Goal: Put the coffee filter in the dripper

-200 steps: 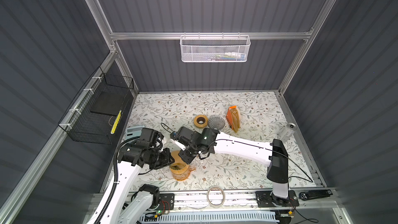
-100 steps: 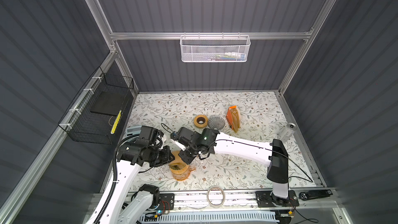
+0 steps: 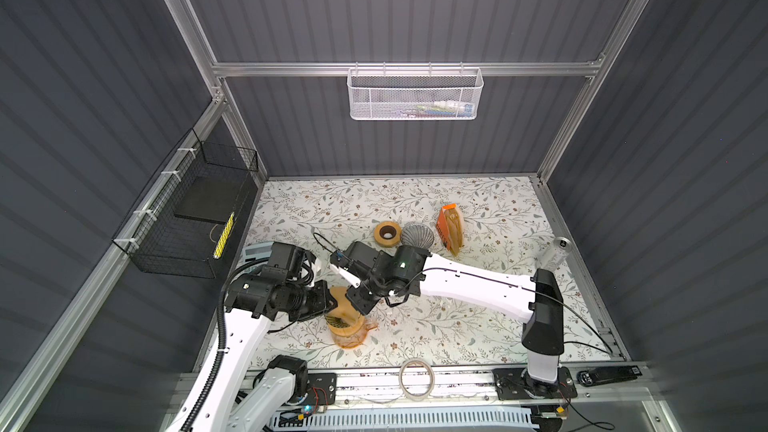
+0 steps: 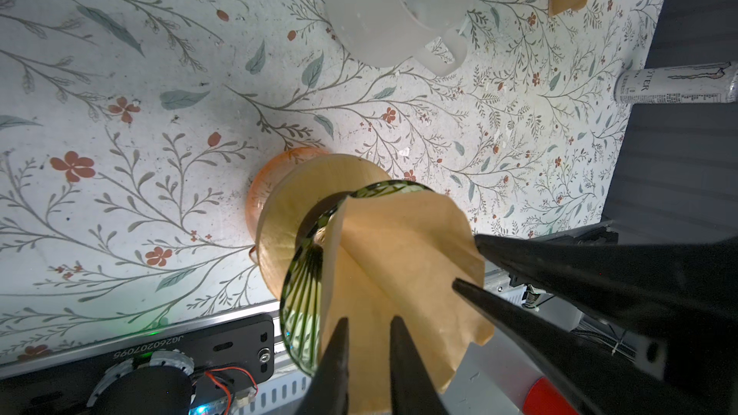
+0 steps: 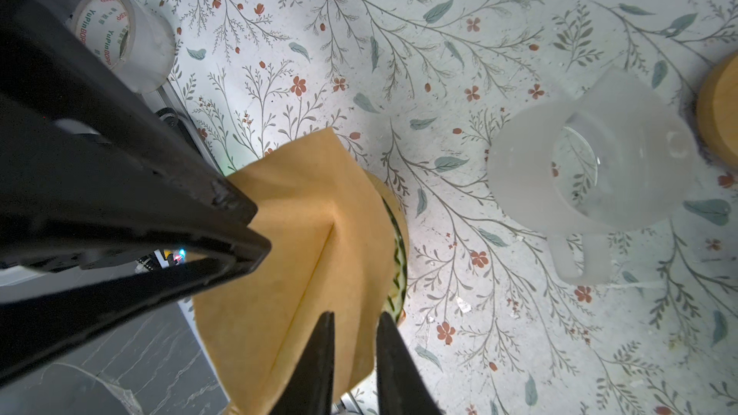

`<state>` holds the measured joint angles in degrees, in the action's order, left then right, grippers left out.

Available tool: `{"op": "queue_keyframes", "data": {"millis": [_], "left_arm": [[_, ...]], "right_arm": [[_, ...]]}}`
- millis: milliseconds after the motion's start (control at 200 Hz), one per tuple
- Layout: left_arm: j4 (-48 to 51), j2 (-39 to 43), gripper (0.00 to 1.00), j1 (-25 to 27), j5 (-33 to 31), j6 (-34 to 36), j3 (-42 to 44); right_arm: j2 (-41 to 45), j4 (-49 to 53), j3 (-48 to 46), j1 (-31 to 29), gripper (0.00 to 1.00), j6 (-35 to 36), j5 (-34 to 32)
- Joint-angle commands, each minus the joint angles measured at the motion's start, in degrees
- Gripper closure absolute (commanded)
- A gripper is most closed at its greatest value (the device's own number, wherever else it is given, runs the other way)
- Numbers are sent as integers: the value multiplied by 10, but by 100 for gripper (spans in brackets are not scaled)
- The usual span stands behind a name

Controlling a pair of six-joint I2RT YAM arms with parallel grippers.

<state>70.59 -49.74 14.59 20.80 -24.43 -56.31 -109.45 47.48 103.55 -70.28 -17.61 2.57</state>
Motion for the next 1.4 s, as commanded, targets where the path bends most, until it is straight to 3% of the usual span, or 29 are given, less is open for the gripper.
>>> {"op": "queue_keyframes", "data": {"millis": [0,300,525,911,1396], "left_arm": [[-1,0,79,0,-2,3,-20],[-2,4,79,0,56,16,-8],[30,15,79,0,28,25,9],[23,16,79,0,34,27,16],[-4,-3,79,0,89,29,27]], "right_arm": [[15,-5,-4,-3,77,0,-5],[-8,-15,-11,-3,82,-2,5],[-19,-15,-12,-4,86,0,1],[-36,-8,-10,-3,89,2,-12],[-32,-10,-3,-3,89,0,-11]]}}
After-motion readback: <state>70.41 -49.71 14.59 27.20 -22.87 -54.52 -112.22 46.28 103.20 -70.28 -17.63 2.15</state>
